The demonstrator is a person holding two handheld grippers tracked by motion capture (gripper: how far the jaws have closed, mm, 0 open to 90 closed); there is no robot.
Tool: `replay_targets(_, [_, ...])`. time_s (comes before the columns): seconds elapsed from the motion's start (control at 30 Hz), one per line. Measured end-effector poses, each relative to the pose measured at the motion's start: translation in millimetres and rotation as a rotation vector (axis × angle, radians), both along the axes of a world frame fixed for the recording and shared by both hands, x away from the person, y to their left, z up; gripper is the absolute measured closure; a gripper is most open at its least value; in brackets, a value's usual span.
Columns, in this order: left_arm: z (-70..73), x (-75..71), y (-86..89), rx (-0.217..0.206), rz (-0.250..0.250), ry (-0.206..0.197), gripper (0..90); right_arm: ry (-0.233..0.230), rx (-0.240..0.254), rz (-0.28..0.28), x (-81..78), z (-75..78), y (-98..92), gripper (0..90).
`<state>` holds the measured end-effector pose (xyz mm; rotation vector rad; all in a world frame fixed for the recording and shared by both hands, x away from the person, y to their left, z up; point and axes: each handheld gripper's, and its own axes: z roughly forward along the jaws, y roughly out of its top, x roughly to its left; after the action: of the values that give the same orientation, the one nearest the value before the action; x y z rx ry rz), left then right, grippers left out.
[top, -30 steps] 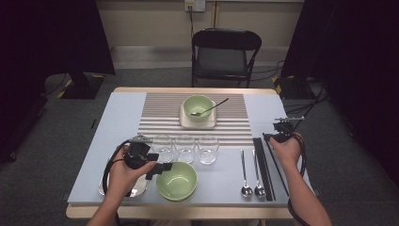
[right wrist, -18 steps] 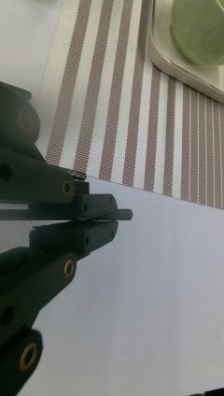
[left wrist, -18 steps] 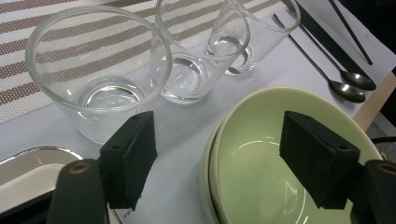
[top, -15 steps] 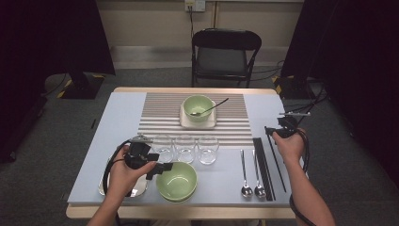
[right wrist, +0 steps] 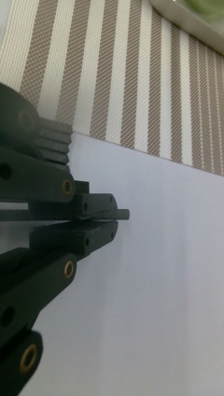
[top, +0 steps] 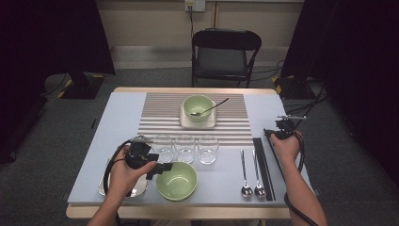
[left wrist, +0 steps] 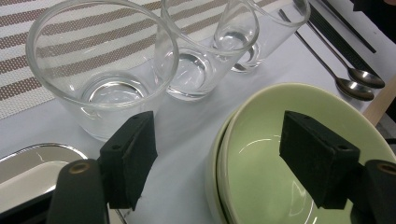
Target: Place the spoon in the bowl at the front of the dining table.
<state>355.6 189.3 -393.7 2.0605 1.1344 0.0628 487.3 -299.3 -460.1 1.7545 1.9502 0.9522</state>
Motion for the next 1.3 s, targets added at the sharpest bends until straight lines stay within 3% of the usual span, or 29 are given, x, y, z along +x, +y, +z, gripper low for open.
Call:
replay_targets(0.37, [5.3,-2.8,-1.0,-0.012,0.001,-0.016,27.1,-0.002,-0.05,0.032,-10.7,1.0,1.1,78.2])
replay_targets(0.4, [6.2,-3.1,-1.1,-0.016,-0.003,-0.02,27.0,0.001,-0.084,0.044,-16.2,1.9,2.5,77.7])
replay_targets(0.47, [7.6,-3.7,-1.1,-0.014,-0.002,-0.025,27.0,0.005,-0.102,0.042,-20.6,1.4,2.3,76.6])
replay_targets(0.63, [10.2,-5.1,-2.0,-0.019,-0.008,-0.033,27.1,0.012,-0.118,0.049,-31.3,1.4,-2.5,76.0])
replay_targets(0.73, [11.4,-5.3,-2.1,-0.017,-0.015,-0.035,27.0,0.033,-0.115,0.037,-37.1,2.5,-4.1,75.6])
replay_targets(0.83, [11.6,-5.9,-2.9,-0.022,-0.008,-0.039,27.0,0.019,-0.115,0.022,-44.5,-2.5,-9.5,84.3])
replay_targets(0.93, [11.7,-5.8,-3.8,-0.022,-0.012,-0.041,26.9,0.013,-0.047,-0.012,-46.0,-5.3,-14.6,86.3])
replay_targets(1.3, [11.3,-4.3,-3.9,-0.016,-0.007,-0.037,26.9,0.031,-0.043,-0.03,-41.5,-2.1,-12.6,86.7])
